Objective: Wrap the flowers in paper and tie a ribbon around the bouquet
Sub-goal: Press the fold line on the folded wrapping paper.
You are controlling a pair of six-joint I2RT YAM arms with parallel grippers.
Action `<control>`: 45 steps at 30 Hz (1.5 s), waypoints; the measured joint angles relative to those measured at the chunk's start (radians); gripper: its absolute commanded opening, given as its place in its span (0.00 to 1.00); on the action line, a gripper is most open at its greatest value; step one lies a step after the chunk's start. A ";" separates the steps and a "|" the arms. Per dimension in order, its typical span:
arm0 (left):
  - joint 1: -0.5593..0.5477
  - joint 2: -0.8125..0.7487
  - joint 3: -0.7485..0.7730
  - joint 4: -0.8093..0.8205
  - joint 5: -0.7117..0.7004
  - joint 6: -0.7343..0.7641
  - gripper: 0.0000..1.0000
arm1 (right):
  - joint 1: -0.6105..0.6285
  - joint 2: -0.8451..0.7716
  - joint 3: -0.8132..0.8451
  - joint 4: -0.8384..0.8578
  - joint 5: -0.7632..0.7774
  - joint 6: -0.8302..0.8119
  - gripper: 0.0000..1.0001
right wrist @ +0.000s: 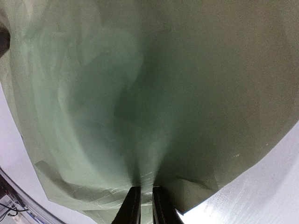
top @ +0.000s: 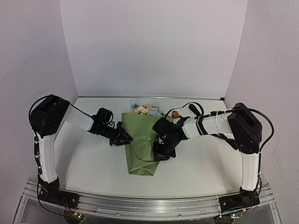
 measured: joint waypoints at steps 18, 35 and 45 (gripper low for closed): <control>0.125 0.152 0.221 0.000 0.017 -0.049 0.27 | -0.005 -0.002 -0.008 0.013 -0.010 -0.017 0.12; 0.235 0.339 0.555 -0.100 0.005 -0.022 0.28 | -0.016 -0.003 -0.012 0.018 -0.030 -0.017 0.12; 0.280 0.387 0.685 -0.179 -0.036 0.012 0.31 | -0.049 -0.003 -0.017 0.019 -0.069 -0.027 0.13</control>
